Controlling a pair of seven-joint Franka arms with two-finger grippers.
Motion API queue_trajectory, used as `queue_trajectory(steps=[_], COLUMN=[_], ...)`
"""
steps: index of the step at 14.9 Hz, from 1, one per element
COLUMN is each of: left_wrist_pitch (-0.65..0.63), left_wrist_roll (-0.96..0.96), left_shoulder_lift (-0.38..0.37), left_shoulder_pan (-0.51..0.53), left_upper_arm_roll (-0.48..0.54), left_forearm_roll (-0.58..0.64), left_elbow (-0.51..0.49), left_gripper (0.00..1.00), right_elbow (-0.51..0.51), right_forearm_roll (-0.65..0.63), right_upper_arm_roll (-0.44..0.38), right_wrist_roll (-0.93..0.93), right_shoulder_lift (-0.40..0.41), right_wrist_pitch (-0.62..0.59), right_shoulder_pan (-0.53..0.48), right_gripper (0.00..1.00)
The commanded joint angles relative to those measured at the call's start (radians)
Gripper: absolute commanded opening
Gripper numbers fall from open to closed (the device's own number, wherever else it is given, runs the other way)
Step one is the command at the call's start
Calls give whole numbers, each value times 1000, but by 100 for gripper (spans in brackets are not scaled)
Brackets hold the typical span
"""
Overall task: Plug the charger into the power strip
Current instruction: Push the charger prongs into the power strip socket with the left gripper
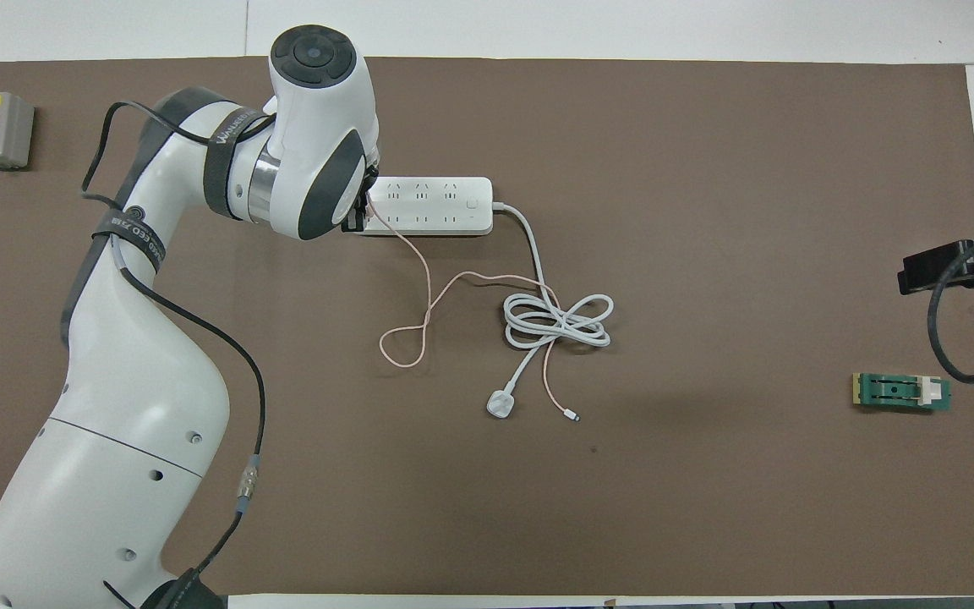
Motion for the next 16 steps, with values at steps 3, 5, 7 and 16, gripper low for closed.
queue_trajectory(steps=[3, 5, 7, 16], left_wrist_pitch=[13, 16, 19, 61], left_wrist_roll=[29, 37, 61, 110], left_shoulder_lift=[-34, -34, -34, -37], left_shoulder_pan=[-3, -3, -3, -3], left_upper_arm_roll=[5, 5, 5, 5], left_forearm_roll=[10, 10, 7, -16], left_elbow=[-63, -65, -65, -79], left_gripper=[0, 0, 0, 0], right_elbow=[-12, -12, -11, -11], right_forearm_roll=[-4, -3, -3, -3], right_upper_arm_roll=[6, 6, 6, 4], right_wrist_roll=[-16, -17, -21, -22], right_shoulder_lift=[-17, -17, -17, -17], right_wrist_pitch=[6, 7, 9, 7], right_shoulder_pan=[-12, -13, -16, -18], right_gripper=[100, 100, 100, 100])
